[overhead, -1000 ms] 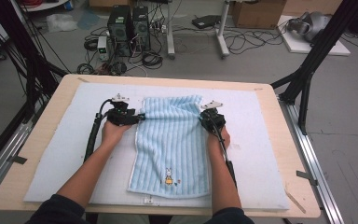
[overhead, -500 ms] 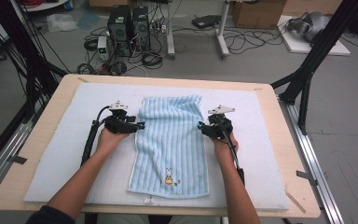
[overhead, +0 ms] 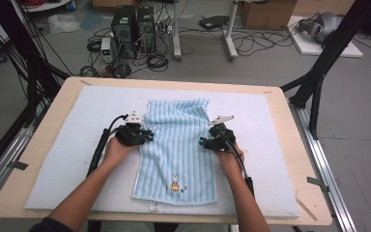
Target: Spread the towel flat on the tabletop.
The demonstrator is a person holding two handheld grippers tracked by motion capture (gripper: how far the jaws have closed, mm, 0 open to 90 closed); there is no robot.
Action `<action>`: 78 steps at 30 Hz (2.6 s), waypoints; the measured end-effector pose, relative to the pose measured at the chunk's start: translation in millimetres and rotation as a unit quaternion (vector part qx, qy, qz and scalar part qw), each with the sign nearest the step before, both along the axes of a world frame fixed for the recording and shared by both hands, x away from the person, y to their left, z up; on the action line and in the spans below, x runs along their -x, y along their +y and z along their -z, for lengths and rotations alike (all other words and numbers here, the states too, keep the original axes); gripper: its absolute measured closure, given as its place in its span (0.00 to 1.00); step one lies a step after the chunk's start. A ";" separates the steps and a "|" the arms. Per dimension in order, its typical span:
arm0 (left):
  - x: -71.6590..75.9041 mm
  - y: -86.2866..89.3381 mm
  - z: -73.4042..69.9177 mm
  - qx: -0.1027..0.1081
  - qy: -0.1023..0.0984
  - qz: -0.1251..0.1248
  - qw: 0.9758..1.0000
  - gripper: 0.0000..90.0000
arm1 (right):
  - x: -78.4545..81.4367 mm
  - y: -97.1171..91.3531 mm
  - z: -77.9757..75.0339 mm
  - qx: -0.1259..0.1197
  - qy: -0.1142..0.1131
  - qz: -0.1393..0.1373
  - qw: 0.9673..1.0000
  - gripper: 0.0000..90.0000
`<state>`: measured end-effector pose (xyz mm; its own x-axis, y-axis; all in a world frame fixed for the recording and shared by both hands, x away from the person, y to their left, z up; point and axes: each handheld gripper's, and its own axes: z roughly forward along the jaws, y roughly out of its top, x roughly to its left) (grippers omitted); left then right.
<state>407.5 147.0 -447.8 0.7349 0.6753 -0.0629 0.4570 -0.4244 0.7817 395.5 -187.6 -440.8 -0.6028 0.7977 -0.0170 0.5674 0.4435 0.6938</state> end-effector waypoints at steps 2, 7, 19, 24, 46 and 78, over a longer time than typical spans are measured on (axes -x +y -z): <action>-2.3 1.8 0.6 0.007 0.003 -0.005 1.000 0.93 | -1.3 0.6 0.0 -0.007 -0.002 -0.012 1.000 0.85; -14.4 7.6 2.7 0.021 0.001 -0.047 0.999 0.94 | -7.3 6.3 2.3 -0.010 -0.018 -0.011 1.000 0.95; -33.6 12.0 2.5 0.040 0.002 -0.092 0.995 0.68 | -22.3 10.7 7.5 -0.011 -0.055 0.045 0.997 0.84; -29.9 19.3 2.9 0.054 0.019 -0.100 0.993 0.47 | -17.9 3.3 2.2 -0.033 -0.058 0.047 0.997 0.66; 54.0 31.6 -6.1 0.061 0.004 -0.048 0.997 0.43 | 63.7 -8.3 0.7 -0.034 -0.058 0.008 0.998 0.31; 106.4 30.3 2.4 0.032 0.024 0.002 0.999 0.96 | 107.9 -1.0 5.9 -0.050 -0.002 -0.095 0.994 0.91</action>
<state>301.1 177.3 -450.2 0.7325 0.6659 -0.1416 0.4936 -0.3762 0.7841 287.6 -188.5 -446.7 -0.7426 0.6676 0.0542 0.4772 0.4705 0.7422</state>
